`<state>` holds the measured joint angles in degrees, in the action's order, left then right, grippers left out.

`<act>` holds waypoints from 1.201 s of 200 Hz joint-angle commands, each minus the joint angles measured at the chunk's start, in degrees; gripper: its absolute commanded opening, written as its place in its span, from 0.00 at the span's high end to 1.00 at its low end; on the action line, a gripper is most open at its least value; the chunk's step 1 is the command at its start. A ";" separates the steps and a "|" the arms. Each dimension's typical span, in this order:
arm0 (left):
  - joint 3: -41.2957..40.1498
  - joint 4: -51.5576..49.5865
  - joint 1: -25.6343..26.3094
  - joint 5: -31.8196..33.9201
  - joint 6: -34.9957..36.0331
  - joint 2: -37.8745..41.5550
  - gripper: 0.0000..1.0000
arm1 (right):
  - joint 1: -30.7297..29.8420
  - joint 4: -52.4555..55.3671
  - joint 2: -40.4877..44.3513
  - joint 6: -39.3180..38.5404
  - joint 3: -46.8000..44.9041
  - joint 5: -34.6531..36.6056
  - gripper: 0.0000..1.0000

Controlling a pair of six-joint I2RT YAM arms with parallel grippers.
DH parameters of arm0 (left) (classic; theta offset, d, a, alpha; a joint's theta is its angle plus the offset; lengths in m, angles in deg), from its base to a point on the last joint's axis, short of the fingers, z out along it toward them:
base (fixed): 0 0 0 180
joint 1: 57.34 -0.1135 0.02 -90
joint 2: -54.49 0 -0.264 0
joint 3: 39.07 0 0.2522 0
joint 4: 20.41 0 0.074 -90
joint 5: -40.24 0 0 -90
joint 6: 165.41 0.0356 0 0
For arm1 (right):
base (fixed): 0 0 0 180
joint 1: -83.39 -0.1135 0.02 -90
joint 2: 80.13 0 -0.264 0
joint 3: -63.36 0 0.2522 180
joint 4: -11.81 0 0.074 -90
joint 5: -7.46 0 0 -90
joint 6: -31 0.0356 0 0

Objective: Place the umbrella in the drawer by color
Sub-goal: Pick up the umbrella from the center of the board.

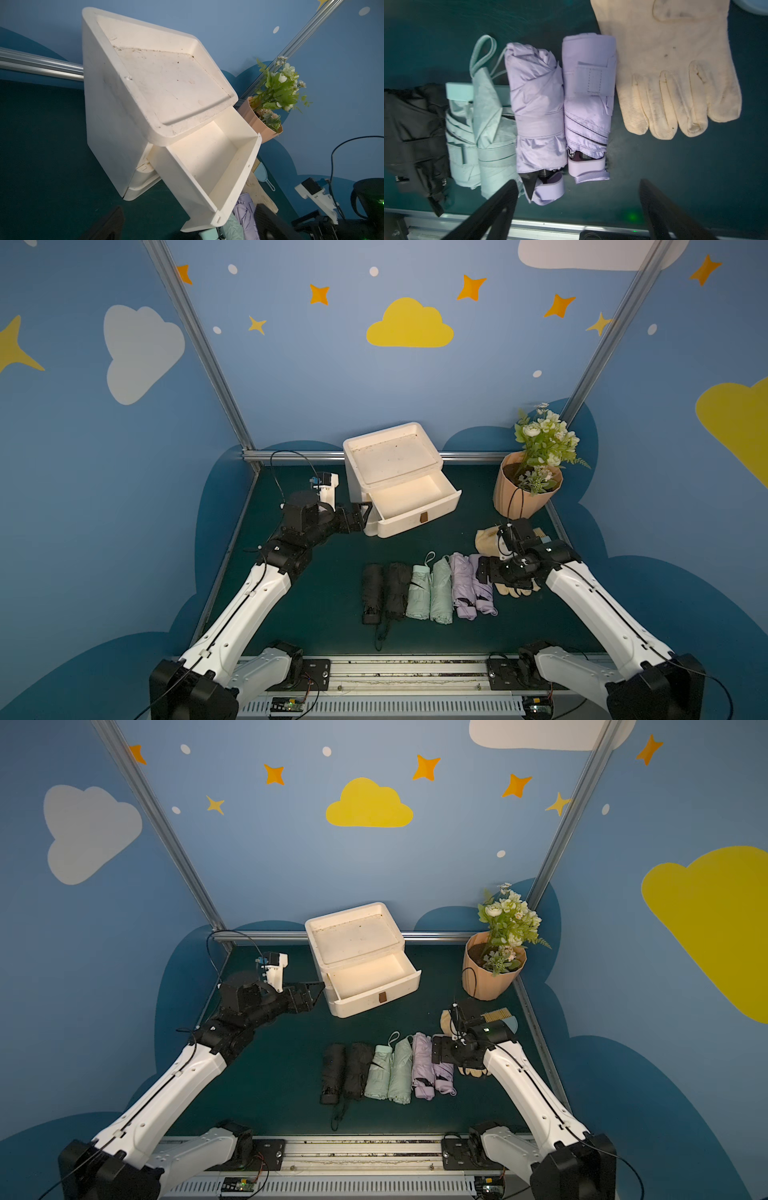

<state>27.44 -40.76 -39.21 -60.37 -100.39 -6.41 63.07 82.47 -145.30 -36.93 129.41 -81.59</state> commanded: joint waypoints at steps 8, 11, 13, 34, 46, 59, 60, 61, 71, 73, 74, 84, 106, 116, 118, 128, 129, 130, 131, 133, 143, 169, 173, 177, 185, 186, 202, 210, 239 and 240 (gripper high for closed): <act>-1.38 0.75 0.15 3.67 -1.07 4.42 0.00 | 1.10 0.90 -6.43 -1.56 1.14 2.91 0.09; -1.57 0.54 0.16 3.89 -1.11 4.83 0.00 | 1.26 0.72 -7.31 -1.63 1.22 2.65 0.10; -1.72 0.42 0.22 4.03 -1.17 5.14 0.00 | 1.31 0.57 -7.82 -1.66 1.27 2.41 0.10; -3.37 -0.43 0.15 5.54 -1.44 7.99 0.00 | 1.64 -0.67 -14.65 -4.57 2.52 -0.63 0.15; -3.77 -1.29 0.22 6.44 -1.31 9.48 0.00 | 1.77 -1.50 -18.12 -4.66 2.73 0.27 0.20; -3.79 -2.44 0.16 7.19 -0.90 10.77 0.00 | 2.10 -3.10 -20.43 -4.60 2.49 0.89 0.25; -3.79 -2.50 0.15 7.27 -0.88 10.88 0.00 | 2.11 -3.24 -20.52 -4.59 2.43 0.85 0.25; -3.80 -2.57 0.20 7.32 -0.83 10.93 0.00 | 2.16 -3.40 -20.61 -4.58 2.40 0.78 0.25; -3.76 -3.18 0.20 7.71 -0.64 11.74 0.00 | 2.46 -5.14 -21.26 -4.57 2.07 -0.31 0.27; -3.72 -3.30 0.16 7.84 -0.53 11.87 0.00 | 2.54 -5.42 -21.39 -4.57 2.04 -0.70 0.27; -3.72 -3.32 0.16 7.87 -0.52 11.87 0.00 | 2.55 -5.63 -21.40 -4.57 2.03 -0.87 0.27; -3.66 -3.81 0.15 8.42 -0.30 12.51 0.00 | 2.64 -6.99 -22.04 -4.70 1.93 -2.65 0.27; -3.54 -4.55 0.18 9.28 0.04 13.05 0.00 | 2.44 -8.41 -24.09 -5.06 1.94 -4.78 0.26; -3.36 -4.70 0.16 9.49 0.11 13.19 0.00 | 2.47 -8.94 -25.15 -5.17 1.76 -5.08 0.25; -3.36 -4.74 0.22 9.47 0.14 13.18 0.00 | 2.47 -8.99 -25.35 -5.23 1.76 -5.08 0.25; -3.27 -4.92 0.16 9.56 0.28 13.20 0.00 | 2.47 -9.35 -26.62 -5.30 1.83 -4.71 0.24; -3.27 -4.92 0.20 9.56 0.32 13.19 0.00 | 2.47 -9.35 -26.74 -5.33 1.84 -4.59 0.25; -3.23 -4.92 0.18 9.60 0.30 13.18 0.00 | 2.47 -9.35 -26.84 -5.39 1.84 -4.57 0.25; -3.20 -4.92 0.16 9.62 0.37 13.18 0.00 | 2.47 -9.44 -26.94 -5.42 1.85 -4.52 0.25; -3.19 -4.99 0.15 9.71 0.36 13.18 0.00 | 2.43 -9.44 -27.18 -5.38 1.87 -4.37 0.25; -3.18 -5.01 0.19 9.82 0.37 13.20 0.00 | 2.39 -9.49 -28.58 -5.37 2.28 -4.01 0.26; -3.01 -5.09 0.22 9.91 0.48 13.00 0.00 | 1.41 -9.03 -31.60 -5.36 4.21 -3.40 0.29; -2.92 -5.10 0.23 9.91 0.47 12.94 0.00 | 1.11 -8.93 -31.95 -5.22 4.53 -3.12 0.30; -2.87 -5.09 0.19 9.89 0.52 12.91 0.00 | 0.85 -8.84 -32.34 -5.19 4.73 -2.99 0.31; -2.87 -5.10 0.16 9.76 0.48 12.76 0.00 | 0.41 -8.83 -32.99 -5.10 5.16 -3.06 0.36; -2.85 -5.14 0.20 9.74 0.50 12.76 0.00 | 0.39 -8.83 -33.04 -5.10 5.17 -3.06 0.37; -2.83 -5.12 0.20 9.58 0.64 12.66 0.00 | 0.19 -8.97 -32.45 -4.51 4.83 -2.82 0.45; -2.91 -5.02 0.24 9.33 0.86 12.72 0.00 | 0.20 -9.21 -31.24 -4.44 4.24 -2.60 0.48; -3.60 -3.57 0.17 8.05 1.42 12.84 0.00 | 1.01 -9.63 -23.93 -4.28 1.98 -1.22 0.54; -3.61 -3.55 0.16 7.97 1.37 12.83 0.00 | 1.04 -9.62 -23.68 -4.30 1.91 -1.18 0.54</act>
<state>23.92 -45.26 -39.19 -51.30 -100.25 6.35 63.79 74.10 -175.26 -41.63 132.67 -83.56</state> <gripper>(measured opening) 0.998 0.499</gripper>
